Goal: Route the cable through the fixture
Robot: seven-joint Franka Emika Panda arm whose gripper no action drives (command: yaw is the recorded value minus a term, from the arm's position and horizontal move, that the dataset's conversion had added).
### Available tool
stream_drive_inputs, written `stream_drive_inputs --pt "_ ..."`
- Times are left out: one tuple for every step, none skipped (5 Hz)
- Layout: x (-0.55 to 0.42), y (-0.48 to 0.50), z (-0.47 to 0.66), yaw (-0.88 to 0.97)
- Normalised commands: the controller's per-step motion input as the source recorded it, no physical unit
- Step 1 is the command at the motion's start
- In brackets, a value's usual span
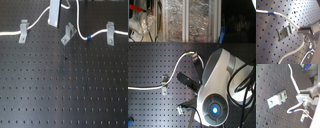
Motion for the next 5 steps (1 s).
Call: stream_drive_inputs --pt "-0.006 -0.018 0.00 0.00" --pt "-0.018 0.163 0.29 0.00" --pt "0.032 0.310 0.35 0.02" --pt "0.001 0.006 0.21 0.00" --pt "-0.086 0.229 0.40 0.28"
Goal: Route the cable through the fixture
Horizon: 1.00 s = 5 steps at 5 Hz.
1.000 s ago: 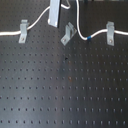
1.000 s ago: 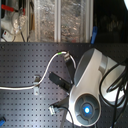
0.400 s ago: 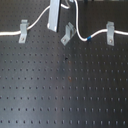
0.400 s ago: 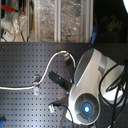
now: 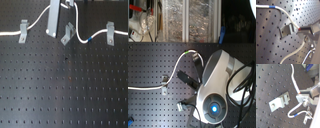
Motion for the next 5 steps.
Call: stream_drive_inputs --pt "-0.030 0.307 0.31 0.46" --pt "0.033 0.265 0.28 0.48" --pt "0.053 0.134 0.30 0.26" --pt "0.001 0.004 0.35 -0.01" --pt "-0.002 -0.003 0.35 -0.13"
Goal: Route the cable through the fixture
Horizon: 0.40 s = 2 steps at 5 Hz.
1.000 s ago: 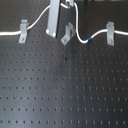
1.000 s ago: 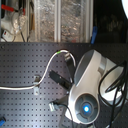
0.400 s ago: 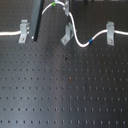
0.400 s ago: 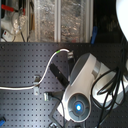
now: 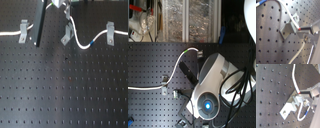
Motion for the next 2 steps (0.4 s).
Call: stream_drive_inputs --pt "0.006 0.004 0.30 -0.11" --pt "-0.109 0.082 0.06 0.11"
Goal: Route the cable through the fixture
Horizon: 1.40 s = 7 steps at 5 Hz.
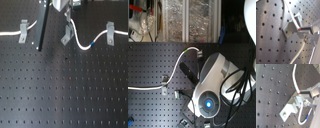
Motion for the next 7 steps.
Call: stream_drive_inputs --pt "-0.145 0.231 0.01 0.41" --pt "-0.039 0.038 0.20 0.05" --pt "-0.095 -0.114 0.41 -0.20" --pt "-0.083 -0.173 0.37 -0.39" --pt "-0.028 -0.042 0.18 -0.21" --pt "-0.165 0.108 0.00 0.21" --pt "-0.238 0.171 0.00 0.35"
